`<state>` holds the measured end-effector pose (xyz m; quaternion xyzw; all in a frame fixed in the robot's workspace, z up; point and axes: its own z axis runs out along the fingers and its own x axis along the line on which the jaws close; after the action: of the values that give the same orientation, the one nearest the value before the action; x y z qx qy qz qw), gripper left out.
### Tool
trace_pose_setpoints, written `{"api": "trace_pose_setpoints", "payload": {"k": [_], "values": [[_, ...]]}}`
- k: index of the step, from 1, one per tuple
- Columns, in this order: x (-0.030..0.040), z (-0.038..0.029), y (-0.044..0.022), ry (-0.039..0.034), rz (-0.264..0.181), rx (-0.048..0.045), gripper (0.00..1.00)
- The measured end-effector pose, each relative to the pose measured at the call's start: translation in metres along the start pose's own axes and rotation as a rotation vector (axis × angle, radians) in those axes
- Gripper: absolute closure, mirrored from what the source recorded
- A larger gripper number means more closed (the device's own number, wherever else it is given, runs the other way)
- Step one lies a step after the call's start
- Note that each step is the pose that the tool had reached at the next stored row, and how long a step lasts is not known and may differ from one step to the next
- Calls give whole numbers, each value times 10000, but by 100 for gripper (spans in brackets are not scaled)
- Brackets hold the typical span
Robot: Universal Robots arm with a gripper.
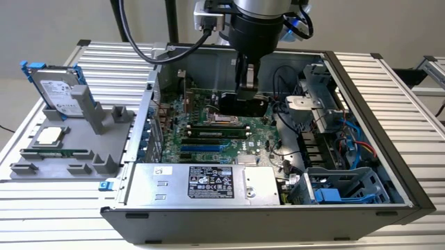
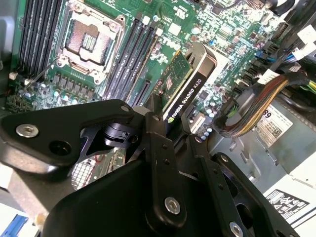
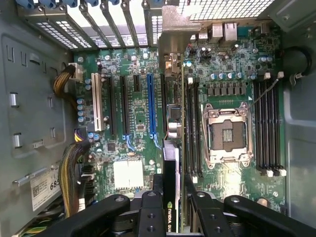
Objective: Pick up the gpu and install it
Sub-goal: 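Insert the gpu into the slot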
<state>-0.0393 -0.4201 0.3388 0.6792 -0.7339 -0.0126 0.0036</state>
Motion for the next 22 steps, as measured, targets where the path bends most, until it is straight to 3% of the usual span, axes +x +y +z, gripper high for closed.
{"api": "trace_pose_setpoints", "payload": {"k": [10,22], "values": [[0,16,0,-2,1,-1,100],[1,122,-3,-1,0,-3,100]]}}
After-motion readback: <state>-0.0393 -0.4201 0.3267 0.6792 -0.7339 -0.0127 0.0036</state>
